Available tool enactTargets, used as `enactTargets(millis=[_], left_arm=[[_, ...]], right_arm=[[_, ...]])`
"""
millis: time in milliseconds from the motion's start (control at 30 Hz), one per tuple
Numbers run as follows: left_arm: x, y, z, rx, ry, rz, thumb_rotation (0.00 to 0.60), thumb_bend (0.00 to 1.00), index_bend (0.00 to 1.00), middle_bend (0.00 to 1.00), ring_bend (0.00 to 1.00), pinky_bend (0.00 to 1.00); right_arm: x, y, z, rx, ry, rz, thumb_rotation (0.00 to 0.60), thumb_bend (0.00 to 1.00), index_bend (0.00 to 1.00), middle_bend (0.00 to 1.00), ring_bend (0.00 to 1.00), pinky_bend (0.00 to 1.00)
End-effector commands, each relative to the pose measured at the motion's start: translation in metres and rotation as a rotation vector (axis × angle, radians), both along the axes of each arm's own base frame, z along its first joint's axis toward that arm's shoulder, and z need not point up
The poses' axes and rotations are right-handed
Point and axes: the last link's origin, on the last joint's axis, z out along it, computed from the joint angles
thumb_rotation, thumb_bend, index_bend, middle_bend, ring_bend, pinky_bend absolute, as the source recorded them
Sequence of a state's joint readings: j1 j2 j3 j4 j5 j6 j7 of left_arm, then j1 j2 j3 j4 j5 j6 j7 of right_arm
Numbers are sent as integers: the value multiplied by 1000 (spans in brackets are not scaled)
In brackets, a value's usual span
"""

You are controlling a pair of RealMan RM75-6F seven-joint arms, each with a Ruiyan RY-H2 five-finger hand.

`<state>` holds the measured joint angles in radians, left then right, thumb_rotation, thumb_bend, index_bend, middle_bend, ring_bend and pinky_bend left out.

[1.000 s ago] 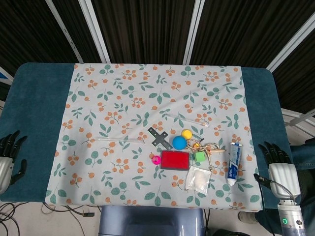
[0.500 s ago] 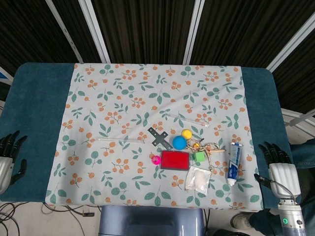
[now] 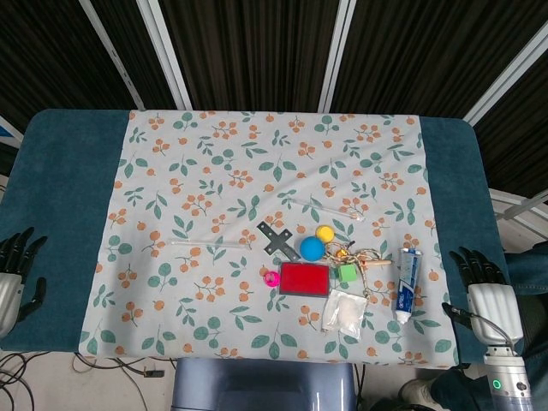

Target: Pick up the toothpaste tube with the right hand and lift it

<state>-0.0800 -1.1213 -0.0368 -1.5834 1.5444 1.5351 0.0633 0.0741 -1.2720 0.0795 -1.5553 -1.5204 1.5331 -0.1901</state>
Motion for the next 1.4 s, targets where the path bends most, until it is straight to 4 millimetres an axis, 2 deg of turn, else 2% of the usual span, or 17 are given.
enactTargets(millis=[33,267,400,533,800,1100,1400], left_arm=[[0,0,0,-1,1,0,600,533,108,0,25,97],[0,0,2,8,-6,2,600,532,108,0,25,97],[-1,0,2,8,-2,6,600,533,108,0,25,97],[0,-1,-1,2,10,2,600,533,108,0,25,97],[-2,-2,-2,4,19,6,600,533,108,0,25,97],[-2,-1,-2,5,18,8,600,532,107,0,25,97],[-2,-1,-2,4,17,9,600,532,107,0,26,97]], right_arm=[[-2,-1,0,7,5,-2,600,204,157,155,140,224],[-17,-13,0,140,46,42,600,204,157,154,138,224],[-32,-24,-1,228,84,93,600,207,157,154,139,224],[-48,-29,-8,326,137,126,600,215,158,156,139,224],[-62,-32,-31,417,147,194,600,243,200,195,154,224],[-66,-35,-52,479,195,241,600,275,236,228,157,224],[-60,-43,-68,496,190,271,600,306,261,261,164,224]])
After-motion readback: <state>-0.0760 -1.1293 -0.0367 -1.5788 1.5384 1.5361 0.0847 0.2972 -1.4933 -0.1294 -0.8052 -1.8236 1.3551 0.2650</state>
